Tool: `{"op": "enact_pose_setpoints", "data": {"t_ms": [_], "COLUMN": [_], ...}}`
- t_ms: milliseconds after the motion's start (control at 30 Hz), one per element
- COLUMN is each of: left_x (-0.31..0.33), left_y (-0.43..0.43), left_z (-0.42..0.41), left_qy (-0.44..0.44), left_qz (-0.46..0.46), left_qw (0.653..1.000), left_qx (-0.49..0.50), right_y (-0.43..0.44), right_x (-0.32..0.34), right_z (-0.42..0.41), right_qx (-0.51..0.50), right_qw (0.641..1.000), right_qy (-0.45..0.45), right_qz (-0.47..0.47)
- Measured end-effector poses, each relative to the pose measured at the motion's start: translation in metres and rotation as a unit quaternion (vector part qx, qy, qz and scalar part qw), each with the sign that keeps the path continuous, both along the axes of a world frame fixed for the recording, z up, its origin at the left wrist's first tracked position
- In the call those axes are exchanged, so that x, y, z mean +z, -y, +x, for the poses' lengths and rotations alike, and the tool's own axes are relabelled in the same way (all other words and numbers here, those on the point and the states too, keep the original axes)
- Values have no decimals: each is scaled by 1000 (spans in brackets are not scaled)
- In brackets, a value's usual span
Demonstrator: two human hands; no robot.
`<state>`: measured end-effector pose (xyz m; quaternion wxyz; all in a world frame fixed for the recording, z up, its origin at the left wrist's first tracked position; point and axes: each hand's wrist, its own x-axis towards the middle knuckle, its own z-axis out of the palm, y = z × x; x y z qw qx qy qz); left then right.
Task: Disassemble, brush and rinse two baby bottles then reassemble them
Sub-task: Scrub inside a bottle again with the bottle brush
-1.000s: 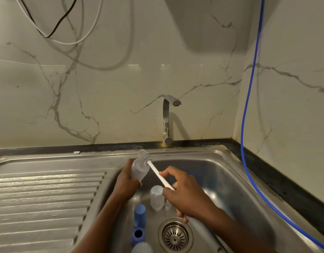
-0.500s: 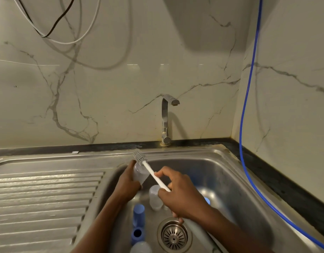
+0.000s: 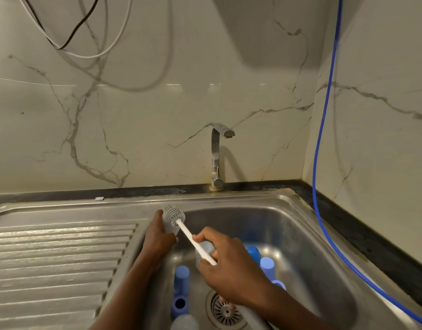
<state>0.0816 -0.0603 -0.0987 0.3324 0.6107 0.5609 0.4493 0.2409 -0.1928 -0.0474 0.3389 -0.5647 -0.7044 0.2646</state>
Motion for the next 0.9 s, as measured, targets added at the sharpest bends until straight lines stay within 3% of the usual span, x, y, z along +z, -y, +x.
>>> {"op": "enact_pose_setpoints", "data": {"t_ms": [167, 300, 567, 700, 900], "left_x": [6, 7, 0, -1, 5], "left_y": [9, 8, -1, 0, 8], "left_z": [9, 8, 0, 1, 12], "left_qy": [-68, -79, 10, 5, -46], "left_qz": [34, 106, 58, 15, 45], "left_qw": [996, 990, 998, 1000, 997], "left_qx": [-39, -39, 31, 28, -41], "right_y": [-13, -20, -9, -10, -18], "right_x": [-4, 2, -7, -10, -1], "right_z": [5, 13, 8, 4, 11], "right_qx": [-45, -64, -42, -29, -39], "right_qw": [999, 997, 999, 1000, 998], "right_qy": [13, -38, 2, 0, -37], "right_qz": [9, -10, -2, 5, -14]}}
